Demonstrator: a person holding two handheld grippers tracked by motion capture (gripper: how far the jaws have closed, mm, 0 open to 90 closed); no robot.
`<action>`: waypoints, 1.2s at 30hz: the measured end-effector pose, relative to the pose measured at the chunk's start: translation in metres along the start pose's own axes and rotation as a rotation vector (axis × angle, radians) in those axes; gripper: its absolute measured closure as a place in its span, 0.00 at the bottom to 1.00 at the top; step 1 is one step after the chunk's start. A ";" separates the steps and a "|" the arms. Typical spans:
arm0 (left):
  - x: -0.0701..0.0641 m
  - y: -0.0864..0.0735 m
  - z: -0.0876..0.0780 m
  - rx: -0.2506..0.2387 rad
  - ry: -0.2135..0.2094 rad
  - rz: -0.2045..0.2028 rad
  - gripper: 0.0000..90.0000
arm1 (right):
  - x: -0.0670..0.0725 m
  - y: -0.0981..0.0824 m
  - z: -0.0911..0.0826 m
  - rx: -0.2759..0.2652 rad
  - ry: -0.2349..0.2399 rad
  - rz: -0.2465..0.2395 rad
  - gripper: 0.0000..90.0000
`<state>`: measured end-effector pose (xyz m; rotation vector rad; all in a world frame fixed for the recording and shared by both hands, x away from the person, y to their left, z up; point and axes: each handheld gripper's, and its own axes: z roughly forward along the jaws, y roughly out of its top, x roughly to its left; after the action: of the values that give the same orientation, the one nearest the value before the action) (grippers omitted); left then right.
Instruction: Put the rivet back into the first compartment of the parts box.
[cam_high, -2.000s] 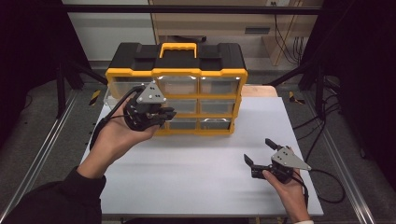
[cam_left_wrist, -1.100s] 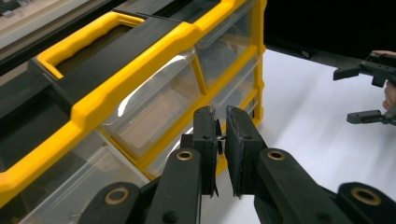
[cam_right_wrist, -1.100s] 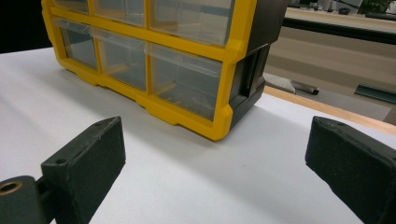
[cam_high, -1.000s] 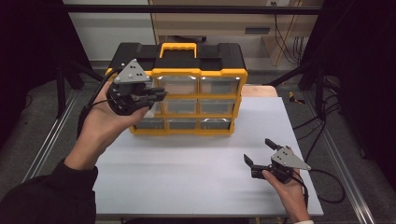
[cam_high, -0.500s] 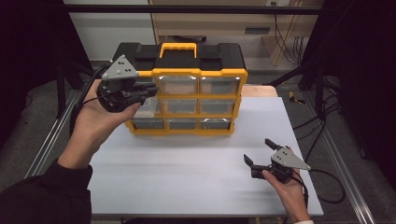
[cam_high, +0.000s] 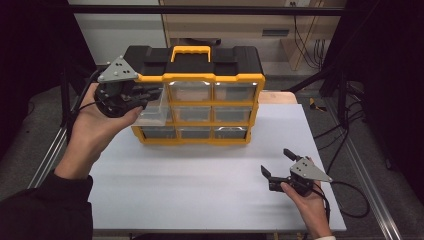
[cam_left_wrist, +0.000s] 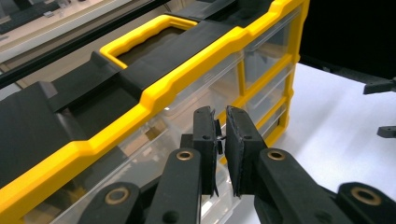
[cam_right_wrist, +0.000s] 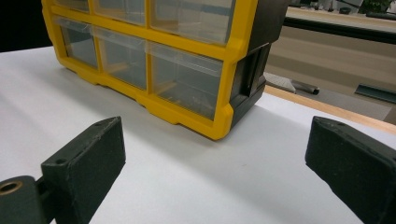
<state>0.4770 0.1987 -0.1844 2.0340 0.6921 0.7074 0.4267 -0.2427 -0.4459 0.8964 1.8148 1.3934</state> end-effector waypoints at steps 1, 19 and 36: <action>0.002 -0.001 0.000 0.003 0.006 -0.002 0.91 | 0.000 0.000 0.000 0.001 0.000 0.002 0.06; 0.017 -0.016 0.011 0.008 0.051 -0.035 0.81 | 0.000 0.000 0.000 0.007 0.000 0.002 0.06; 0.011 -0.021 0.005 -0.057 0.070 -0.048 0.46 | 0.000 0.000 0.000 0.007 -0.001 0.001 0.06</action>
<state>0.4841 0.2136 -0.2022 1.9425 0.7503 0.7650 0.4267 -0.2429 -0.4459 0.9019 1.8192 1.3880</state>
